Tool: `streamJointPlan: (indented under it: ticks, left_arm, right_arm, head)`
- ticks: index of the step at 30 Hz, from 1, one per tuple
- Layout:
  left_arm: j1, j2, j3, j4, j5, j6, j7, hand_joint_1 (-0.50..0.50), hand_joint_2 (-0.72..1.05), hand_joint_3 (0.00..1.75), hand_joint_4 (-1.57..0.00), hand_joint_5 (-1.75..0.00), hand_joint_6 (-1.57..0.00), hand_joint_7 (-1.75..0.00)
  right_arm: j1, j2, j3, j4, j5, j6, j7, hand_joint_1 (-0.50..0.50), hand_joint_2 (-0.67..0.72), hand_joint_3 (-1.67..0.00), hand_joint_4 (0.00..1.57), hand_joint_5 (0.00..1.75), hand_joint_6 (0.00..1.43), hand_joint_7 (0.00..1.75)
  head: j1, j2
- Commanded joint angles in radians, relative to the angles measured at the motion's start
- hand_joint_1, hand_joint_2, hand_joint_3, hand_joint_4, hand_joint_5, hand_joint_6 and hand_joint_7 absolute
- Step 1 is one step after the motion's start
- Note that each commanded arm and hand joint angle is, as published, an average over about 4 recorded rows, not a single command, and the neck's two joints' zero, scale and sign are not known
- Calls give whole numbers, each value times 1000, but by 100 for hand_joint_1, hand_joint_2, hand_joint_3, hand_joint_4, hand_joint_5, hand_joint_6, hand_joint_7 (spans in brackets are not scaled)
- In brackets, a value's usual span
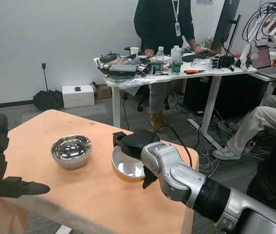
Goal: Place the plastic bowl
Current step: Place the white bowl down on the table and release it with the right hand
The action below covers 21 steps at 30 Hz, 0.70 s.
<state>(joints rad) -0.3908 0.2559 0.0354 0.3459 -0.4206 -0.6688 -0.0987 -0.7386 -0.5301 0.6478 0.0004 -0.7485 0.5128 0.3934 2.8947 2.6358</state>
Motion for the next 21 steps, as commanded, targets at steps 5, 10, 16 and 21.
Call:
streamJointPlan:
  ticks: [5,10,16,21]
  left_arm:
    - [6,5,3,4,-1,-9,2,-50,-13,0,0,0,0,0]
    - [6,5,3,4,-1,-9,2,-50,-15,4,0,0,0,0]
    - [5,5,2,11,-1,-9,2,-50,-13,7,0,0,0,0]
    - [4,5,0,13,-1,-9,2,-50,-10,4,0,0,0,0]
  right_arm:
    - [-5,2,-12,-11,2,0,-1,-48,-60,-159,111,155,88,161]
    - [-5,2,-6,-7,5,-1,-3,-50,-60,-159,111,155,88,161]
    - [-6,5,16,20,18,-4,-14,-50,-60,-159,111,155,86,161]
    - [-13,13,49,68,31,-35,-36,-50,-60,-159,111,155,86,161]
  head:
    - [16,-3]
    - [16,-5]
    - [17,-2]
    - [20,-5]
